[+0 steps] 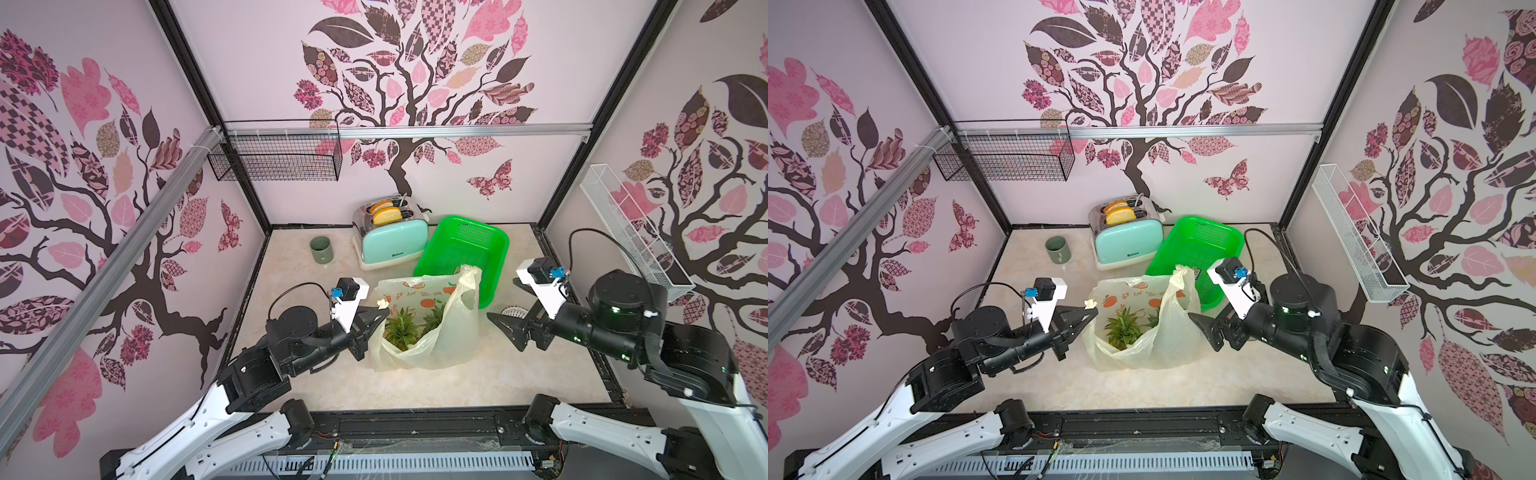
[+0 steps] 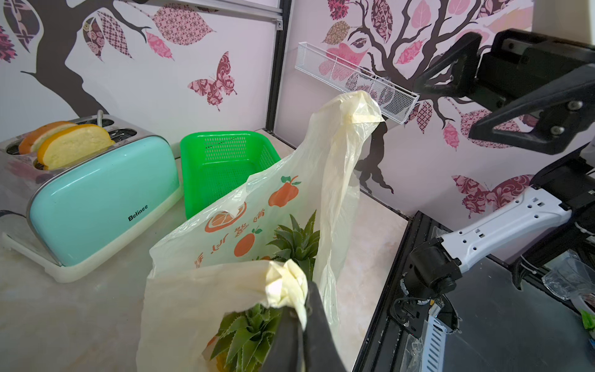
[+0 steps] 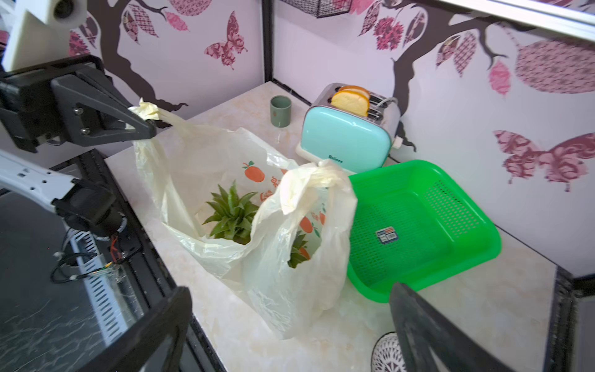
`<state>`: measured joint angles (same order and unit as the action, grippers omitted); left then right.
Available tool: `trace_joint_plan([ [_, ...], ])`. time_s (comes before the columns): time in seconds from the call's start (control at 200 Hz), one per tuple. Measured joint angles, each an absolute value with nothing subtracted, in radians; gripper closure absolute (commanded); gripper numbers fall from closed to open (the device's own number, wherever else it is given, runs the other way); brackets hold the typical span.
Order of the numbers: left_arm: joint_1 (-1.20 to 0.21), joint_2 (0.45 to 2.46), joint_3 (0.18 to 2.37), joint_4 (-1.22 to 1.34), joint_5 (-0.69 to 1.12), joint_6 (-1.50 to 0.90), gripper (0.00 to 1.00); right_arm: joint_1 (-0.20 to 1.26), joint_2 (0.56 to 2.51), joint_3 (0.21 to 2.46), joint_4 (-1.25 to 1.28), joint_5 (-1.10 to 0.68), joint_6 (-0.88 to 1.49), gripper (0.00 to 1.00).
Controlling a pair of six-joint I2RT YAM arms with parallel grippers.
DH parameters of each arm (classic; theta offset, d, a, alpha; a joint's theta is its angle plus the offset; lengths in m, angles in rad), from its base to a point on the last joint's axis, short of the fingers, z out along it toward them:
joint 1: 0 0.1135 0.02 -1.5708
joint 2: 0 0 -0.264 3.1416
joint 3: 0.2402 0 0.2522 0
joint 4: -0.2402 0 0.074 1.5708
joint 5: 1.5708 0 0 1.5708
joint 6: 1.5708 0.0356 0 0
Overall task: Place the pineapple into a plastic bag & tie a knot
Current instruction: Adjust the plastic bag at the center of the board, then cross the plastic bag at the center of the board.
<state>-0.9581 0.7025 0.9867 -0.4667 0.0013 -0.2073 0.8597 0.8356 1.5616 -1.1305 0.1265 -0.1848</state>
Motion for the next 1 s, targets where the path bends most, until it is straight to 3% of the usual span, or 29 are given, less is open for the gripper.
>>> trace_joint_plan([
  [0.515, -0.958, 0.700, 0.960, -0.439, 0.001, -0.239, 1.00, 0.859, 1.081, 1.523, -0.928, 0.201, -0.216, 0.03],
  [0.85, -0.958, 0.687, 0.960, -0.438, -0.017, -0.258, 1.00, 0.859, 1.090, 1.461, -0.888, 0.176, -0.287, 0.64],
  [0.91, -0.958, 0.685, 0.960, -0.436, -0.022, -0.262, 1.00, 0.859, 1.083, 1.456, -0.887, 0.165, -0.289, 0.77],
  [0.97, -0.958, 0.685, 0.960, -0.434, -0.025, -0.263, 1.00, 0.859, 1.078, 1.456, -0.882, 0.154, -0.286, 0.99],
  [0.995, -0.957, 0.688, 0.960, -0.433, -0.025, -0.263, 1.00, 0.859, 1.076, 1.456, -0.879, 0.148, -0.293, 1.00],
])
